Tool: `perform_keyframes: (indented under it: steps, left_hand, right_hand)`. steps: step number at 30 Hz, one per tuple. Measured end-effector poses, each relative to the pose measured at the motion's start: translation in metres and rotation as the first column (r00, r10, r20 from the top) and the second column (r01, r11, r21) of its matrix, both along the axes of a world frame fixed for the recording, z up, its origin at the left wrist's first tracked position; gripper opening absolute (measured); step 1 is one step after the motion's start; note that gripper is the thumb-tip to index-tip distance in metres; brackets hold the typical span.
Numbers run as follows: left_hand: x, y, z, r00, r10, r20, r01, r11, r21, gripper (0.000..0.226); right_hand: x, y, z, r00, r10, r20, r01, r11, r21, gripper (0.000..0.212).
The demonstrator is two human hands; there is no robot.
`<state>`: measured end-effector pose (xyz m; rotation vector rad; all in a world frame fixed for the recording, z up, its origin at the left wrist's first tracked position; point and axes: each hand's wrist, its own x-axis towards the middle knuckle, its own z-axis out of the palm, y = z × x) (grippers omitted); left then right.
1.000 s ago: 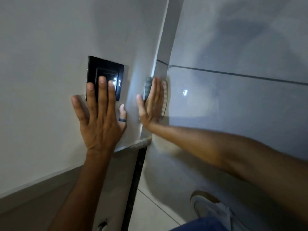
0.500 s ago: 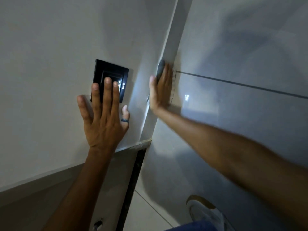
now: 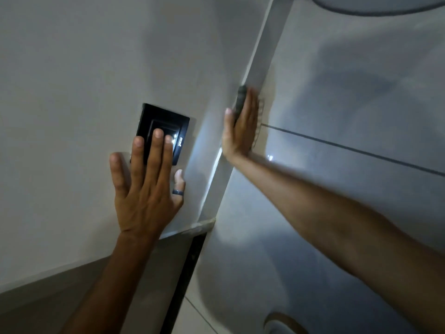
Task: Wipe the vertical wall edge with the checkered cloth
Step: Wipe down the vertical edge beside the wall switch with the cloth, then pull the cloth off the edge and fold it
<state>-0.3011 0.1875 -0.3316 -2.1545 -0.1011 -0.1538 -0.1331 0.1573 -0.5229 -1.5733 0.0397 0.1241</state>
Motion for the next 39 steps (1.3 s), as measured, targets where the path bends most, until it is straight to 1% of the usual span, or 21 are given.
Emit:
perform_keyframes:
  steps: [2,4,10,14,17,19,21,23,25,27,28,30,31,32,33,34,35,36,37,38,39]
  left_hand:
    - [0.001,0.003,0.0,1.0,0.008,0.007,-0.008,1.0,0.019,0.076]
    - [0.005,0.005,0.0,1.0,0.008,0.024,-0.009,1.0,0.02,0.076]
    - [0.014,0.003,-0.003,0.998,-0.015,0.054,0.016,1.0,-0.009,0.074]
    - [0.016,0.001,-0.003,0.998,-0.018,0.064,0.019,1.0,-0.01,0.073]
    - [0.02,0.0,-0.005,0.997,-0.019,0.075,0.02,1.0,-0.013,0.074]
    - [0.021,0.001,-0.006,0.997,-0.013,0.079,0.014,1.0,-0.021,0.076]
    - [0.02,0.002,-0.006,0.996,-0.012,0.091,0.015,1.0,-0.028,0.077]
    - [0.019,0.001,-0.007,0.996,-0.005,0.093,0.007,1.0,-0.023,0.079]
    - [0.019,-0.002,-0.011,0.996,0.004,0.09,0.0,0.999,-0.043,0.08]
    - [0.021,-0.004,-0.013,0.997,0.015,0.075,-0.012,0.999,-0.043,0.081]
    - [0.023,-0.004,-0.012,0.998,0.014,0.062,-0.011,0.999,-0.049,0.081]
    - [0.023,-0.004,-0.008,1.0,-0.002,0.028,0.005,0.996,-0.091,0.078]
    - [0.023,-0.004,-0.007,0.999,-0.023,0.026,0.026,0.992,-0.12,0.075]
    - [0.025,-0.004,-0.007,0.998,-0.048,0.038,0.054,0.983,-0.178,0.07]
    - [0.027,-0.005,-0.005,0.996,-0.065,0.06,0.079,0.958,-0.275,0.065]
    - [0.028,-0.008,-0.002,0.994,-0.065,0.088,0.096,0.907,-0.41,0.058]
    - [0.028,-0.013,0.002,0.991,-0.044,0.124,0.107,0.815,-0.57,0.051]
    - [0.024,-0.021,0.008,0.988,0.001,0.157,0.114,0.686,-0.719,0.042]
    - [0.017,-0.035,0.016,0.982,0.068,0.174,0.112,0.53,-0.84,0.033]
    - [0.011,-0.052,0.025,0.971,0.158,0.177,0.107,0.373,-0.922,0.027]
    - [0.006,-0.073,0.037,0.949,0.282,0.142,0.081,0.216,-0.973,0.026]
  right_hand:
    - [0.047,0.003,-0.003,0.999,0.025,0.03,-0.025,1.0,0.008,0.074]
    - [0.083,0.004,-0.002,0.999,0.039,0.024,-0.04,0.999,0.028,0.072]
    - [0.189,0.0,0.006,0.998,0.037,-0.06,-0.03,0.993,0.114,0.071]
    - [0.207,0.004,0.01,0.995,0.035,-0.089,-0.02,0.986,0.166,0.065]
    - [0.182,0.002,0.01,0.992,0.067,-0.11,-0.042,0.975,0.218,0.068]
    - [0.151,0.001,0.01,0.984,0.087,-0.159,-0.045,0.967,0.25,0.073]
    - [0.108,0.002,0.008,0.98,0.096,-0.174,-0.046,0.962,0.27,0.083]
    - [0.057,0.001,0.003,0.973,0.149,-0.176,-0.094,0.953,0.287,0.093]
    - [0.006,-0.003,-0.006,0.957,0.195,-0.214,-0.133,0.953,0.272,0.103]
    - [-0.04,-0.01,-0.009,0.945,0.223,-0.238,-0.162,0.954,0.251,0.106]
    - [-0.062,-0.014,-0.006,0.934,0.252,-0.255,-0.18,0.945,0.273,0.106]
    - [-0.103,-0.025,0.005,0.872,0.36,-0.332,-0.236,0.902,0.361,0.105]
    - [-0.118,-0.033,0.012,0.818,0.428,-0.384,-0.252,0.867,0.43,0.103]
    - [-0.127,-0.043,0.021,0.749,0.491,-0.446,-0.232,0.824,0.517,0.1]
    - [-0.13,-0.055,0.03,0.65,0.557,-0.518,-0.167,0.769,0.617,0.096]
    - [-0.126,-0.069,0.043,0.527,0.625,-0.576,-0.078,0.71,0.7,0.091]
    - [-0.119,-0.084,0.061,0.413,0.68,-0.606,0.017,0.659,0.752,0.086]
    - [-0.112,-0.102,0.08,0.326,0.712,-0.622,0.108,0.626,0.772,0.083]
    - [-0.106,-0.121,0.1,0.268,0.718,-0.642,0.194,0.613,0.766,0.082]
    - [-0.1,-0.141,0.122,0.24,0.706,-0.666,0.265,0.613,0.745,0.079]
    - [-0.092,-0.162,0.144,0.228,0.684,-0.692,0.318,0.62,0.718,0.072]
